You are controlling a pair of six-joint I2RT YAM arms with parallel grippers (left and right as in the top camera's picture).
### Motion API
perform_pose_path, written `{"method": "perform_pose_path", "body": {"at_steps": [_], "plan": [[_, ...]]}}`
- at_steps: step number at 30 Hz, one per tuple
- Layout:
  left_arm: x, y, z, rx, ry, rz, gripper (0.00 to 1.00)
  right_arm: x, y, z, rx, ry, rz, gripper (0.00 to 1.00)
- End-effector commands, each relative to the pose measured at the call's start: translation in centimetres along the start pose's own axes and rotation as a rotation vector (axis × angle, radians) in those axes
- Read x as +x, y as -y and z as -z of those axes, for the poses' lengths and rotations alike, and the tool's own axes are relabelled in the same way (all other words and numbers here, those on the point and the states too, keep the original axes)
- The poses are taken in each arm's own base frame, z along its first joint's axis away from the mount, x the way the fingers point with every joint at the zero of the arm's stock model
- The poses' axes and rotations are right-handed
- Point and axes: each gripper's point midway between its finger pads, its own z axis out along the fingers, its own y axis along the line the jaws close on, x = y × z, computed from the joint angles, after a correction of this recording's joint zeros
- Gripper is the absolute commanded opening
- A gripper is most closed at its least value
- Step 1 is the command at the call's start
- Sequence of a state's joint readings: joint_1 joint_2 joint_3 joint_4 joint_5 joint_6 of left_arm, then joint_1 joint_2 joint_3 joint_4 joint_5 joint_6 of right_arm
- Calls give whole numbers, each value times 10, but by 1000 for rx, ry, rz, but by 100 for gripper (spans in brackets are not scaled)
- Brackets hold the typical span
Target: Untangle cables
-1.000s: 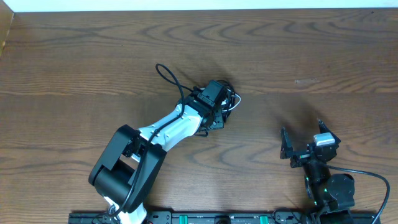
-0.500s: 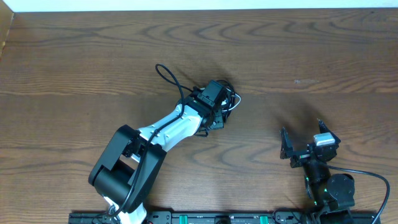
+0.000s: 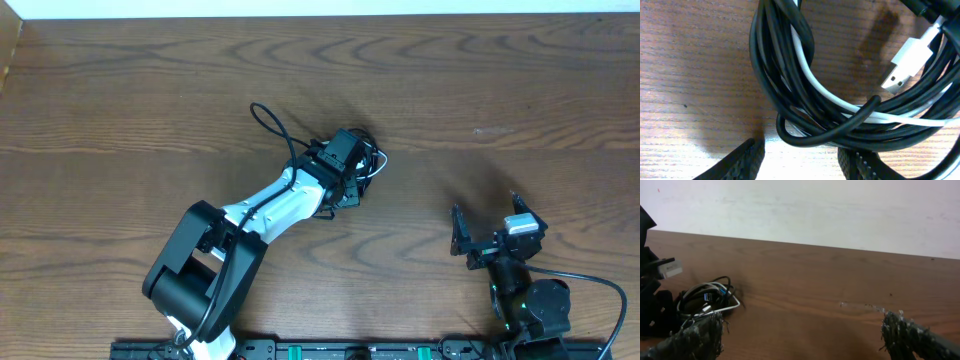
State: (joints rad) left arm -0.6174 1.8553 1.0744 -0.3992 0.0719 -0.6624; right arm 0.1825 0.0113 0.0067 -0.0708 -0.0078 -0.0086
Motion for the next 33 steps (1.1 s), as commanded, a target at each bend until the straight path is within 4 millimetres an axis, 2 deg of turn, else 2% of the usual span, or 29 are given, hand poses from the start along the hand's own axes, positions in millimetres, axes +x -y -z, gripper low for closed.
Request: {"method": "perform_pose_path", "body": {"at_steps": [1,11,12,13,15,17,18,23,25,28,29,31,33], "plan": [[15,-16,-11,-50,-36,15,54,1,0,0,-2,-1,8,99],[17,-18,-16,-59,-45,15,53,1,0,0,-2,-1,8,99],[18,-18,-17,-62,-50,15,48,1,0,0,-2,-1,7,99],[19,-19,-19,-65,-52,15,38,1,0,0,-2,-1,8,99],[20,-21,-21,-72,-60,15,29,1,0,0,-2,-1,8,99],[21,-21,-21,-75,-64,15,9,1,0,0,-2,-1,8,99],[22,-22,-20,-76,-66,15,8,1,0,0,-2,-1,8,99],[17,-25,2,-81,-64,26,8,1,0,0,-1,-1,8,99],[8,-27,26,-65,-37,50,8,1,0,0,-2,-1,8,99],[0,-24,48,-30,7,57,8,1,0,0,-2,-1,8,99],[-3,-21,54,-15,24,57,11,1,0,0,-2,-1,8,99],[-7,-15,61,10,50,67,33,1,0,0,-2,-1,8,99],[-12,-10,62,30,71,79,44,1,0,0,-2,-1,8,99]]}}
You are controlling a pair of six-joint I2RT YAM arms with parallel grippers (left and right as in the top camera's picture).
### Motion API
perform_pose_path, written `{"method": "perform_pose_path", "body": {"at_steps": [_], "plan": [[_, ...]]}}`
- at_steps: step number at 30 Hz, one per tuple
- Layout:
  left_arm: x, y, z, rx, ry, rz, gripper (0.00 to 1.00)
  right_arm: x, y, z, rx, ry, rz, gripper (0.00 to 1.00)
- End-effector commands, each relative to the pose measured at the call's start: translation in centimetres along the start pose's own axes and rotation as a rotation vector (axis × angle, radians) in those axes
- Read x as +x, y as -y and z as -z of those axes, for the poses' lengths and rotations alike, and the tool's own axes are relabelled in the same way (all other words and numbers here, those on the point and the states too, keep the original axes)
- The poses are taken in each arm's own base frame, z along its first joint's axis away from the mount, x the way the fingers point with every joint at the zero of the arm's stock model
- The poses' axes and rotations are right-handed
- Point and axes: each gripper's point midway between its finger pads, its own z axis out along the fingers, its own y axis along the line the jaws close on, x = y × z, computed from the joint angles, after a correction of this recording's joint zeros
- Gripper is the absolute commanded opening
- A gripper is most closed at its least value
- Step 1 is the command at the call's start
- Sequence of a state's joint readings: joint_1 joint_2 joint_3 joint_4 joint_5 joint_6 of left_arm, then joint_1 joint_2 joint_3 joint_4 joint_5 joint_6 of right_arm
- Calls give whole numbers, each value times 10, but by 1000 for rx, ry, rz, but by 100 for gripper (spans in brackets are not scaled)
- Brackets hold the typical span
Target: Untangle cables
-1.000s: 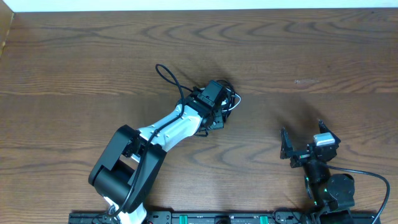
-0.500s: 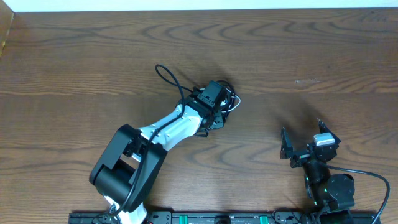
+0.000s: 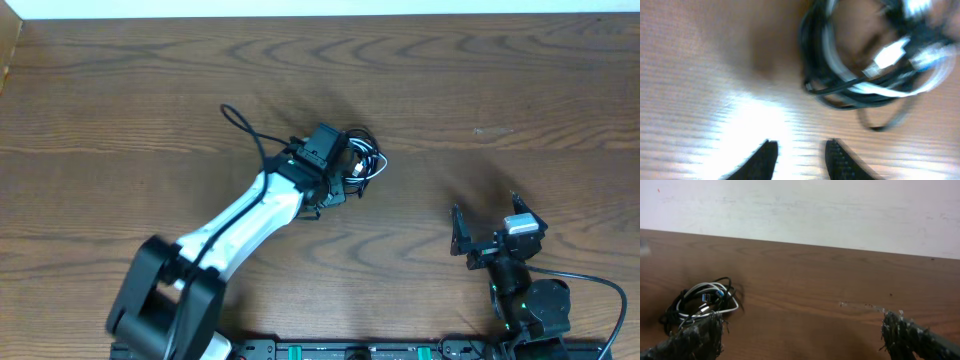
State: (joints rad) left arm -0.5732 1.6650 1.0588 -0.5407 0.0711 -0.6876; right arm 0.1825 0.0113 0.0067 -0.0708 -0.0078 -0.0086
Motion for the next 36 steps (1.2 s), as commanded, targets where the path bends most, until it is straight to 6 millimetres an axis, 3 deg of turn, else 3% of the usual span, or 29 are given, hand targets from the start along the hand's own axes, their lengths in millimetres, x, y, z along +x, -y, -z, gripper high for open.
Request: {"method": "perform_pose_path", "body": {"at_steps": [1,9,14,17,18,23,27,31,33,34,36], "plan": [[-8,8,4,26,43,22,48,1,0,0,-2,-1,8,99],[-15,13,-25,35,53,67,50,1,0,0,-2,-1,7,99],[-17,-2,-49,-47,68,69,49,1,0,0,-2,-1,8,99],[-15,-3,-52,-55,60,67,19,1,0,0,-2,-1,8,99],[-15,-3,-52,-56,58,62,8,1,0,0,-2,-1,7,99],[-19,1,-40,-40,77,-36,8,1,0,0,-2,-1,8,99],[-22,2,-19,-31,93,-139,8,1,0,0,-2,-1,8,99],[-25,0,7,-14,117,-115,8,1,0,0,-2,-1,7,99],[-28,4,19,12,140,-91,12,1,0,0,-2,-1,8,99],[-30,8,28,35,161,-46,35,1,0,0,-2,-1,8,99],[-33,11,31,51,175,-8,50,1,0,0,-2,-1,8,99]]}}
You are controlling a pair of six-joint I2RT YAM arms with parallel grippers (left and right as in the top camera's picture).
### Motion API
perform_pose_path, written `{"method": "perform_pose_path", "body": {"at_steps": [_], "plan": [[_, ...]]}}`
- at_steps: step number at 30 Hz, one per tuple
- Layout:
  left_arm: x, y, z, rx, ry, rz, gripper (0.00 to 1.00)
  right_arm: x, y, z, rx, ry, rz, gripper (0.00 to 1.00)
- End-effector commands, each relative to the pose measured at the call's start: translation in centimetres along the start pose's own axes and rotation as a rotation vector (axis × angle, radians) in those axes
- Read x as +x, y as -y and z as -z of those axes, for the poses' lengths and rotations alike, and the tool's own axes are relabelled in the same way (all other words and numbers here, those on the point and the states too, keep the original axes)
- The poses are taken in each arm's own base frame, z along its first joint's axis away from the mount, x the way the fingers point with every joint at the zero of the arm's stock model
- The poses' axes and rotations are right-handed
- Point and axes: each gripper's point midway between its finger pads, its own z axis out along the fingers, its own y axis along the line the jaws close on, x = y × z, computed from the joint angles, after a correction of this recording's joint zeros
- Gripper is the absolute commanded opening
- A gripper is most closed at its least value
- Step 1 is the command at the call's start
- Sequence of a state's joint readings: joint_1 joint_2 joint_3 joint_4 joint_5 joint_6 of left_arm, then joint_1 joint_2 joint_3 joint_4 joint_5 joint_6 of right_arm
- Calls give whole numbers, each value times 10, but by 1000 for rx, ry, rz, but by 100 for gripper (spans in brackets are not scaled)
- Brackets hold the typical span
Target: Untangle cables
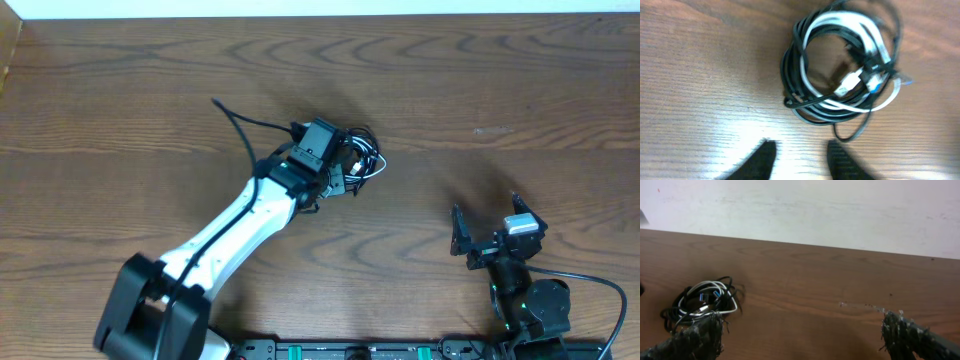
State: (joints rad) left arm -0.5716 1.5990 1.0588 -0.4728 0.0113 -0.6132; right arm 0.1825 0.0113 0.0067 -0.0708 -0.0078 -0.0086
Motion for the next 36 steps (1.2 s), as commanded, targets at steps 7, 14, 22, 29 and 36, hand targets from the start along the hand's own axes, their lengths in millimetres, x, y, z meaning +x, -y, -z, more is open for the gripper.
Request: {"method": "perform_pose_path", "body": {"at_steps": [7,14,22,29,36], "plan": [[-25,-6,-8,-50,119,66,53,1,0,0,-2,-1,8,99],[-21,-7,-49,-68,98,64,53,1,0,0,-2,-1,8,99],[-10,-16,-79,-105,56,60,53,1,0,0,-2,-1,8,99],[10,-27,-100,-145,-14,53,20,1,0,0,-1,-1,8,99],[30,-32,-96,-157,-110,41,8,1,0,0,-2,-1,7,99]]}}
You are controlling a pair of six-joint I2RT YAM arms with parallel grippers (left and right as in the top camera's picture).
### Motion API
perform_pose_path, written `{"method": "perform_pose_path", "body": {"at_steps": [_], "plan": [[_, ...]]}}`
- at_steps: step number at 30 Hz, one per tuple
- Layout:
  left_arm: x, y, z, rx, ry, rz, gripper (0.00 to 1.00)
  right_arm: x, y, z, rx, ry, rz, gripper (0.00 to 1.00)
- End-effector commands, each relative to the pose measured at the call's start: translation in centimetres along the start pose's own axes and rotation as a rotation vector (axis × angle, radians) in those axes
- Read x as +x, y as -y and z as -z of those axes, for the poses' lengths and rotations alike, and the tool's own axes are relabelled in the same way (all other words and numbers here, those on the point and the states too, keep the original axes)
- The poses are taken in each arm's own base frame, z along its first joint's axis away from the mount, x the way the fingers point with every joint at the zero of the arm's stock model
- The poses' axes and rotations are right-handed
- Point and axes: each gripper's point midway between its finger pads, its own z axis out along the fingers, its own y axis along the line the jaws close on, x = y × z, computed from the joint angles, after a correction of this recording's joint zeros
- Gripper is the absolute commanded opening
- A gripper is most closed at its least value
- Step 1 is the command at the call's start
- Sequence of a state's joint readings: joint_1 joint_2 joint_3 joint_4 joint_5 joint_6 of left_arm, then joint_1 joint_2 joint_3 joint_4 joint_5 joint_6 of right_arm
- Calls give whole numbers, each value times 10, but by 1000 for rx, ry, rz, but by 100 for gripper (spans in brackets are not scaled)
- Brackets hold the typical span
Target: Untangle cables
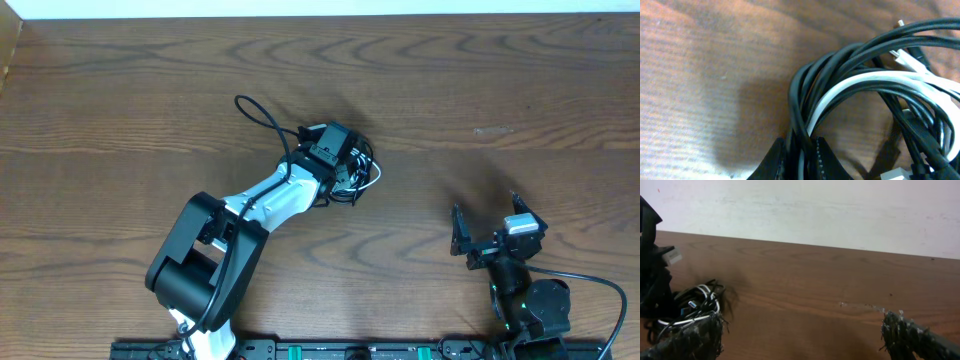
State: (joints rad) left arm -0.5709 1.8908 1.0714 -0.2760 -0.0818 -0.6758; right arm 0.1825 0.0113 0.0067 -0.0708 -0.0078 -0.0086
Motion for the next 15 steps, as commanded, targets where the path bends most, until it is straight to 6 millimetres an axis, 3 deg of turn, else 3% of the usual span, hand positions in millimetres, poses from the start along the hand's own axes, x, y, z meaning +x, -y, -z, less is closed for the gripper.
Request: {"method": "perform_pose_path", "body": {"at_steps": [1,7,15], "plan": [[35,-14,-8,-24,-151,-40,8,1,0,0,-2,-1,8,99],[66,-10,0,45,-310,-157,8,1,0,0,-2,-1,8,99],[96,-39,14,-49,-453,-232,8,1,0,0,-2,-1,8,99]]}}
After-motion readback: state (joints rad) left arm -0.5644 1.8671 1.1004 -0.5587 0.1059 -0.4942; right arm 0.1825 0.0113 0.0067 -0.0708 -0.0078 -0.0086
